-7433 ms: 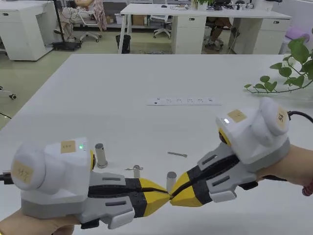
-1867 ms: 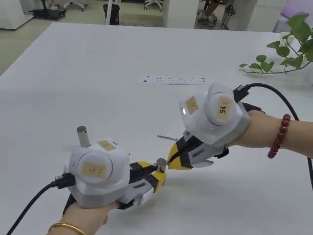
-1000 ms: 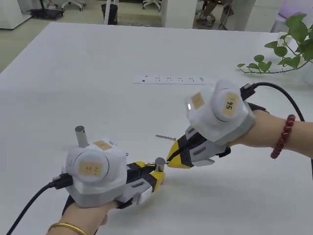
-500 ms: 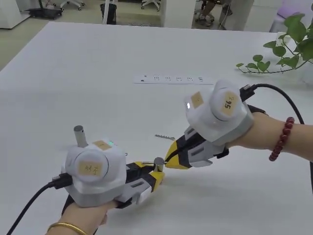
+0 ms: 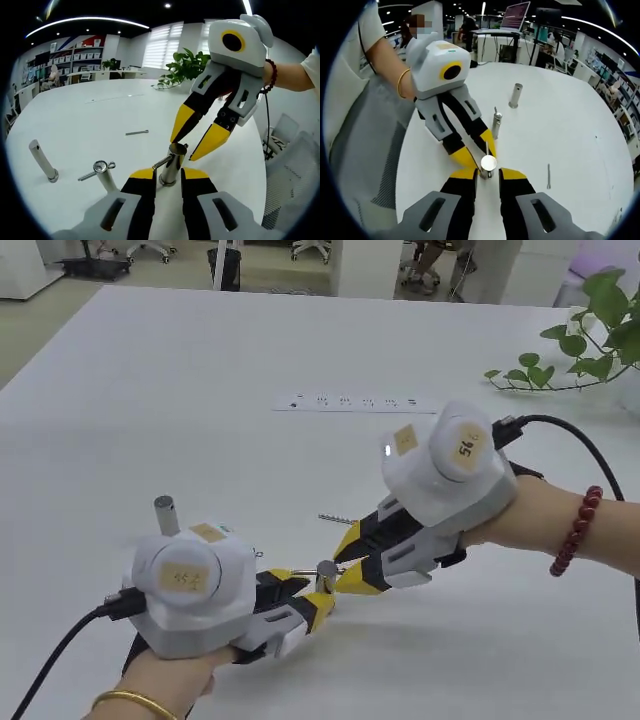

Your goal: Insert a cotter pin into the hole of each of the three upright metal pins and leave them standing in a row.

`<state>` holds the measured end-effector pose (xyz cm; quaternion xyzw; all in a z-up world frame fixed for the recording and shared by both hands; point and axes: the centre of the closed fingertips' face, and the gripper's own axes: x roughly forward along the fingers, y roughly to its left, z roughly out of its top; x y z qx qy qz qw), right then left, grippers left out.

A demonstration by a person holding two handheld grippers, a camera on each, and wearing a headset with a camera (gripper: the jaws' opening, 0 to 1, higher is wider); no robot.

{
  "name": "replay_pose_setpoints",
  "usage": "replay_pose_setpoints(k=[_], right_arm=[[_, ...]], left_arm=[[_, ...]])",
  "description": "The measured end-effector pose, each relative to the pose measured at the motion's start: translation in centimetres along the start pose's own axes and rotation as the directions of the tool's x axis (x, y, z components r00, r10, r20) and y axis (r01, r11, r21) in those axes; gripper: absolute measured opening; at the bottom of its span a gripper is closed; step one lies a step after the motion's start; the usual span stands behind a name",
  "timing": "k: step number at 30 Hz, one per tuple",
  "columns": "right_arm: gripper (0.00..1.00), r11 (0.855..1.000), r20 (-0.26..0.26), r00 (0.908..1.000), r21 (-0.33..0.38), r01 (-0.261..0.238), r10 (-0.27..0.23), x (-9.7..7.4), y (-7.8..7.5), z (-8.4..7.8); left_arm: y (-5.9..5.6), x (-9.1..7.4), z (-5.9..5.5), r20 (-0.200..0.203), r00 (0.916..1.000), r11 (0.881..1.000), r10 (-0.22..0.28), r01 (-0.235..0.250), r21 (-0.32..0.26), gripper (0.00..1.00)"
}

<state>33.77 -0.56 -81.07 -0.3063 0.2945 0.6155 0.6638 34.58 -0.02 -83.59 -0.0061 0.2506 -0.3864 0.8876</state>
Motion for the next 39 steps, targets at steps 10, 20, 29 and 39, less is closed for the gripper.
replay_pose_setpoints(k=[10, 20, 29, 39], right_arm=[[0.2, 1.0, 0.01, 0.9999, -0.011, 0.008, -0.008, 1.1, 0.0, 0.3], [0.15, 1.0, 0.013, 0.9999, 0.023, 0.004, -0.004, 1.2, -0.2, 0.1], [0.13, 0.998, 0.034, 0.9994, 0.059, 0.001, -0.004, 1.2, -0.3, 0.2], [0.13, 0.998, 0.04, 0.9991, 0.063, 0.012, -0.015, 1.2, -1.3, 0.8]], left_arm=[[-0.3, -0.8, -0.9, -0.046, 0.9989, 1.0, 0.009, -0.008, 0.014, 0.25], [-0.1, -1.5, -1.0, -0.056, 0.9983, 1.0, 0.018, -0.018, 0.004, 0.29], [0.0, -2.5, -1.2, -0.065, 0.9978, 1.0, 0.013, -0.012, 0.018, 0.31], [0.2, -3.8, -0.7, -0.036, 0.9993, 1.0, 0.004, -0.003, 0.025, 0.36]])
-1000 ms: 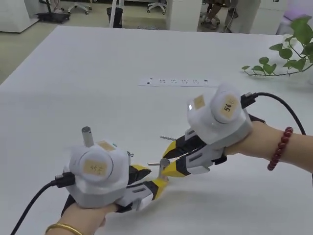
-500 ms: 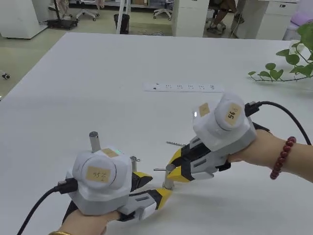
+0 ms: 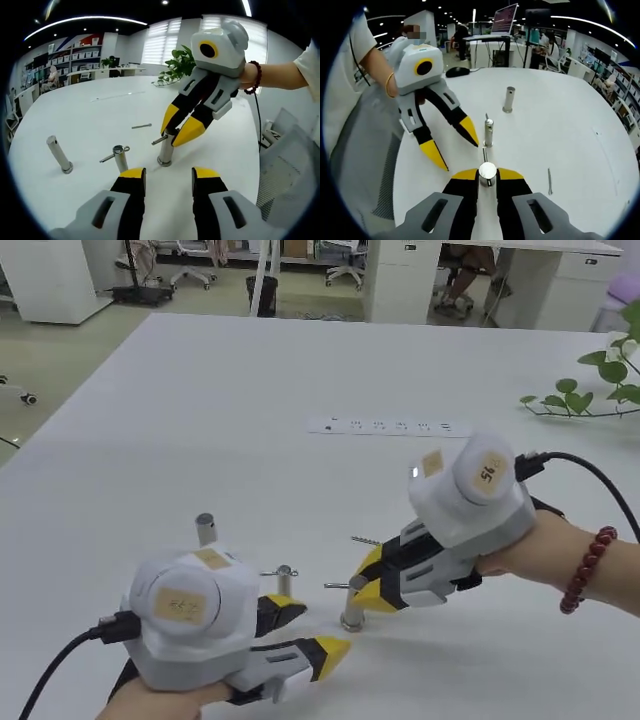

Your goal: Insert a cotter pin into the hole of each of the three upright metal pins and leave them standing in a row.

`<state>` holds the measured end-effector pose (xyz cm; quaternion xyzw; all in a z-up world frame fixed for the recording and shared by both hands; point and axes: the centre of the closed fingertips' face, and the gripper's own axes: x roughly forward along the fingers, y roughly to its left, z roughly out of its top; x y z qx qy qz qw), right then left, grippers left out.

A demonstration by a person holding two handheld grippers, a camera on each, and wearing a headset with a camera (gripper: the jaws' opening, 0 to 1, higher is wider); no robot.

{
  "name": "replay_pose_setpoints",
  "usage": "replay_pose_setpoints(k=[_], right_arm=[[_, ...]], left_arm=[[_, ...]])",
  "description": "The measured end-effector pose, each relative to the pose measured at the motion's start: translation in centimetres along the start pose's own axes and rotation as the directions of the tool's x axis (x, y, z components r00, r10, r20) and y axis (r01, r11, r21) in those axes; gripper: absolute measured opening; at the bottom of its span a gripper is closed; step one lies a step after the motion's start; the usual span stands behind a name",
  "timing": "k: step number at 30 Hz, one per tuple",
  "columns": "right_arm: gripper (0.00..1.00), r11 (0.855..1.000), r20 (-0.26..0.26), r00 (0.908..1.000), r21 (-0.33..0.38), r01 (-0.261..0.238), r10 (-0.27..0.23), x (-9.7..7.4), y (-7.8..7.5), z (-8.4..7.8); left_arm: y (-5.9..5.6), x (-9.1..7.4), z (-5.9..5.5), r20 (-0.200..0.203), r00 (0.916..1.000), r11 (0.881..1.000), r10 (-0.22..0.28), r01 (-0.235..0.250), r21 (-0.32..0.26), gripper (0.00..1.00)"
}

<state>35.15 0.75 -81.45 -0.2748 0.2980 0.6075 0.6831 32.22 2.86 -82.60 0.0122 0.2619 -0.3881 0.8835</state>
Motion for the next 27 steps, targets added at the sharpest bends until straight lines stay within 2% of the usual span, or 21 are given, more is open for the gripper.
replay_pose_setpoints(k=[3, 6, 7, 8, 9, 12, 15, 27], right_arm=[[0.13, 1.0, -0.005, 1.0, -0.007, 0.006, -0.006, 0.1, -0.3, 0.1], [0.13, 1.0, 0.011, 0.9999, -0.001, 0.012, -0.012, 0.1, -0.9, 0.6], [0.13, 1.0, 0.0, 1.0, 0.002, 0.009, -0.009, 0.2, -0.9, 0.4], [0.13, 1.0, -0.001, 1.0, 0.002, 0.006, -0.006, 0.3, -0.9, 0.5], [0.13, 1.0, -0.002, 1.0, 0.006, 0.006, -0.006, 0.3, -1.0, 0.5], [0.13, 1.0, 0.005, 1.0, 0.002, -0.001, 0.001, 0.3, -1.0, 0.5], [0.13, 1.0, 0.003, 1.0, 0.001, -0.005, 0.005, 0.2, -1.0, 0.4], [0.14, 1.0, -0.003, 1.0, -0.012, -0.002, 0.002, 0.3, -1.0, 0.5]], left_arm=[[0.0, -0.3, 0.1, 0.008, 1.0, 1.0, -0.001, 0.001, -0.006, 0.37], [0.0, -0.6, 0.1, 0.014, 0.9999, 1.0, 0.002, -0.001, -0.007, 0.38], [0.0, -0.7, 0.2, 0.02, 0.9998, 1.0, 0.0, 0.0, -0.011, 0.38], [-0.1, -0.7, 0.6, 0.049, 0.9988, 0.999, -0.002, 0.005, -0.051, 0.38], [-0.3, -0.7, 0.6, 0.056, 0.9984, 0.998, -0.009, 0.013, -0.067, 0.38], [-0.4, -0.6, 0.5, 0.041, 0.9991, 0.999, -0.009, 0.01, -0.04, 0.39], [-0.4, -0.8, 0.7, 0.049, 0.9988, 0.999, -0.006, 0.008, -0.035, 0.39], [-0.3, -1.4, 0.5, 0.04, 0.9992, 1.0, 0.0, 0.0, 0.002, 0.4]])
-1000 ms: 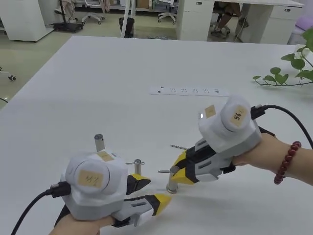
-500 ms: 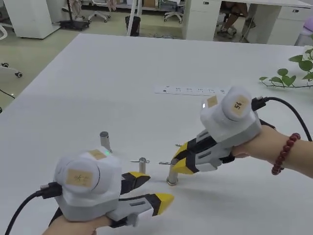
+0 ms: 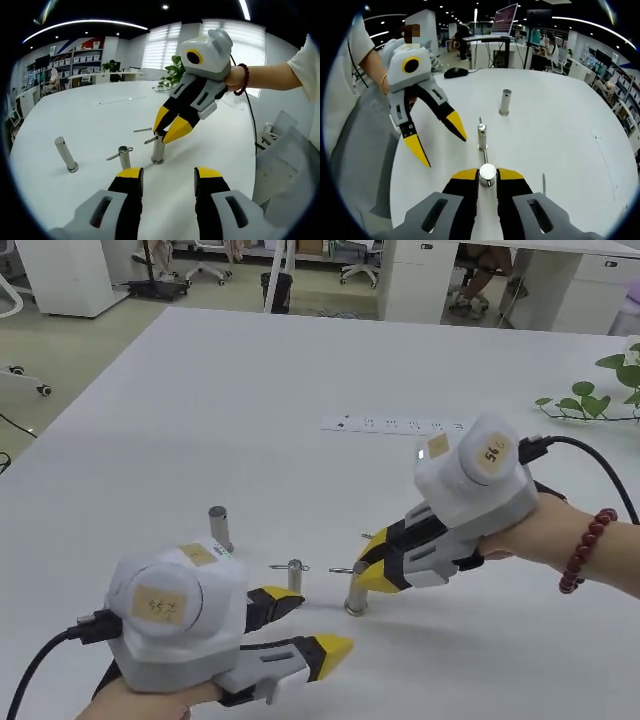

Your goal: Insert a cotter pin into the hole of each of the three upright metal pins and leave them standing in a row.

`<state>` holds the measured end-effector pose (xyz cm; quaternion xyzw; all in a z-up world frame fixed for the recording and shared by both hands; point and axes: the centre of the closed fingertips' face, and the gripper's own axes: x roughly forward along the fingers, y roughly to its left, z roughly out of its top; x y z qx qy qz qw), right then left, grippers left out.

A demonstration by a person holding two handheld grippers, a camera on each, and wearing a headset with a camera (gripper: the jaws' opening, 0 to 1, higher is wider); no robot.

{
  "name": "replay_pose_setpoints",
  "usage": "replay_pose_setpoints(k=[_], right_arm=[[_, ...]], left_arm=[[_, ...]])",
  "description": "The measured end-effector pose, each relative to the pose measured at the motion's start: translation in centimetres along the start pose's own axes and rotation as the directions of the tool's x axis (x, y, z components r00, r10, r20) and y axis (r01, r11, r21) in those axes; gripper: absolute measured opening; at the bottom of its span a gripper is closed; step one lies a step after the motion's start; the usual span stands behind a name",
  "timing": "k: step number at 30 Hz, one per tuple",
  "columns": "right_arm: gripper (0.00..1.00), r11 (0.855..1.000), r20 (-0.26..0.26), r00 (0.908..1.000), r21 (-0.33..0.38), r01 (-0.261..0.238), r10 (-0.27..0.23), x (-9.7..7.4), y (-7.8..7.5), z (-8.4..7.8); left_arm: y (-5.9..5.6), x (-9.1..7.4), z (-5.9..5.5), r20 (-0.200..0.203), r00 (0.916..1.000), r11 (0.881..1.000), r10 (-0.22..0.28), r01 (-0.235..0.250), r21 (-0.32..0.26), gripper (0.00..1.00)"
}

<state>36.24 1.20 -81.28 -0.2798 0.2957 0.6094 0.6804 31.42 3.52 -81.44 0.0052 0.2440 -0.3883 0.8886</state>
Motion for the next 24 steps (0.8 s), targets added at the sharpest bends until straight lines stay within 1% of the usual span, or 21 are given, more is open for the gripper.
replay_pose_setpoints(k=[4, 7, 11, 14, 16, 18, 20, 24], right_arm=[[0.14, 1.0, 0.003, 1.0, 0.007, 0.001, -0.001, 0.0, 0.0, 0.0], [0.15, 0.999, 0.012, 0.9999, 0.034, -0.002, 0.002, 0.0, 0.1, 0.1], [0.19, 0.999, 0.03, 0.9995, 0.035, 0.006, -0.007, -0.3, -0.1, 0.5], [0.21, 0.998, 0.063, 0.998, 0.068, -0.001, -0.003, -0.5, 0.0, 1.4], [0.25, 0.996, 0.087, 0.9962, 0.089, -0.001, -0.006, -0.5, 0.1, 2.1], [0.28, 0.994, 0.1, 0.9949, 0.105, 0.0, -0.01, -0.5, 0.1, 2.7], [0.28, 0.994, 0.11, 0.9938, 0.108, 0.003, -0.015, -0.4, 0.2, 3.2], [0.3, 0.991, 0.138, 0.99, 0.132, 0.013, -0.032, 0.0, -0.3, 4.4]], left_arm=[[0.0, -0.3, 0.1, 0.003, 1.0, 1.0, 0.003, -0.003, -0.001, 0.4], [0.1, -0.5, 0.2, 0.006, 1.0, 1.0, 0.003, -0.003, -0.002, 0.41], [0.1, -0.8, 0.3, 0.011, 0.9999, 1.0, 0.004, -0.004, 0.002, 0.42], [0.1, -1.3, 0.4, 0.015, 0.9999, 1.0, 0.005, -0.005, 0.003, 0.44], [0.2, -1.6, 0.4, 0.02, 0.9998, 1.0, 0.008, -0.008, 0.005, 0.45], [0.4, -2.0, 0.4, 0.023, 0.9996, 1.0, 0.014, -0.014, 0.004, 0.46], [0.5, -2.3, 0.4, 0.026, 0.9995, 1.0, 0.019, -0.019, 0.002, 0.48], [0.8, -3.0, 0.5, 0.036, 0.9987, 0.999, 0.035, -0.036, 0.003, 0.51]])
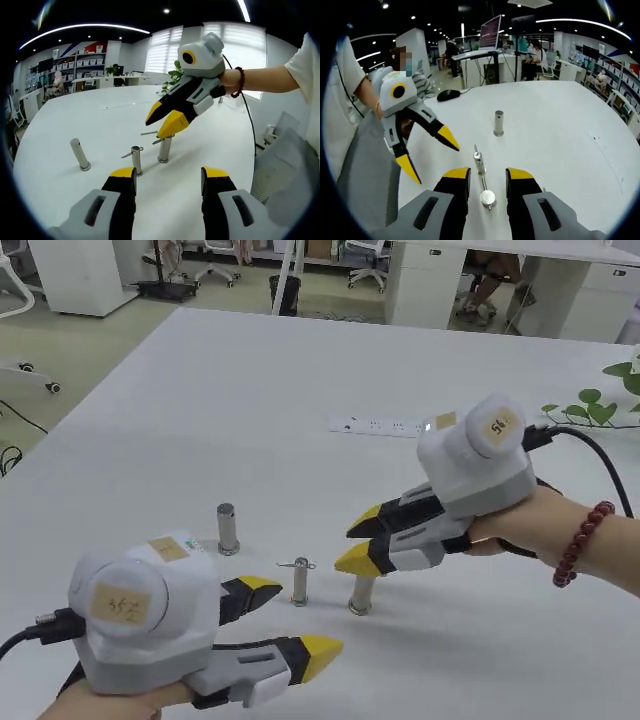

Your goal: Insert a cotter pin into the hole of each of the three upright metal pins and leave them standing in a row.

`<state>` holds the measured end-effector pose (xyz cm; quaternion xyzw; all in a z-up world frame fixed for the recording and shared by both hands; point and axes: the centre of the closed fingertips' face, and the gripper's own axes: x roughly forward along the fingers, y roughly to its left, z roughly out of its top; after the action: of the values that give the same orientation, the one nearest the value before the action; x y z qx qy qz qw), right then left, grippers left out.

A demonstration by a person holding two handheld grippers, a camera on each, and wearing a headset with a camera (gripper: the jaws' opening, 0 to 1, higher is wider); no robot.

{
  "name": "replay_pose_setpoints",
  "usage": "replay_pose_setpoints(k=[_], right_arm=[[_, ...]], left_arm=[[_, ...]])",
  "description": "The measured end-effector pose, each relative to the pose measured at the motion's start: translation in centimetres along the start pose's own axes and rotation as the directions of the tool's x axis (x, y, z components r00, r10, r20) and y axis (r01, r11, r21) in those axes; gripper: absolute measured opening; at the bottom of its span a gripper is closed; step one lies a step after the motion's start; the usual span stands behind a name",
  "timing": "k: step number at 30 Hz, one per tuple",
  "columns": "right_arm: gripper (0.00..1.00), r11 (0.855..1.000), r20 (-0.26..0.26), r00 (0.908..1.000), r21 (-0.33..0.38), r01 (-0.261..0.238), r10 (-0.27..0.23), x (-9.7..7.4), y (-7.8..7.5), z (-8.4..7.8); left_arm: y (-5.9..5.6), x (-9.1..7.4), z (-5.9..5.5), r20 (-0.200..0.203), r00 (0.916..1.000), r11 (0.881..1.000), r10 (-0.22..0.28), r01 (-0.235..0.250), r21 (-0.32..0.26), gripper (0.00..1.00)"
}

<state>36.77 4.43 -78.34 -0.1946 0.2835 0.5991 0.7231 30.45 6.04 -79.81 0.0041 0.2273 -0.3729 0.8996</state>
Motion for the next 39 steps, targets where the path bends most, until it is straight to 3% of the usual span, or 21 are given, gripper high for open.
replay_pose_setpoints(k=[8, 18, 27, 29, 39], right_arm=[[0.33, 0.998, 0.062, 0.9968, 0.05, 0.047, -0.05, 1.7, -1.0, 2.2], [0.33, 0.994, 0.112, 0.9885, 0.059, 0.095, -0.102, 4.2, -2.2, 4.3], [0.33, 0.992, 0.125, 0.9862, 0.076, 0.099, -0.108, 6.7, -2.2, 5.2], [0.33, 0.992, 0.119, 0.985, 0.039, 0.121, -0.125, 7.2, -2.5, 5.3], [0.31, 0.992, 0.162, 0.9786, 0.026, 0.124, -0.127, 9.6, -3.0, 6.6]], left_arm=[[0.7, -1.1, 0.3, 0.017, 0.9994, 0.999, 0.03, -0.029, -0.022, 0.6], [1.7, -1.9, 0.3, 0.029, 0.998, 0.998, 0.056, -0.057, 0.006, 0.75], [2.0, -2.5, 0.1, 0.021, 0.9977, 0.998, 0.064, -0.064, 0.002, 0.89], [2.0, -2.5, 0.0, 0.019, 0.9979, 0.998, 0.062, -0.062, -0.002, 0.91], [2.1, -3.2, -0.3, 0.006, 0.9965, 0.997, 0.083, -0.083, -0.001, 0.95]])
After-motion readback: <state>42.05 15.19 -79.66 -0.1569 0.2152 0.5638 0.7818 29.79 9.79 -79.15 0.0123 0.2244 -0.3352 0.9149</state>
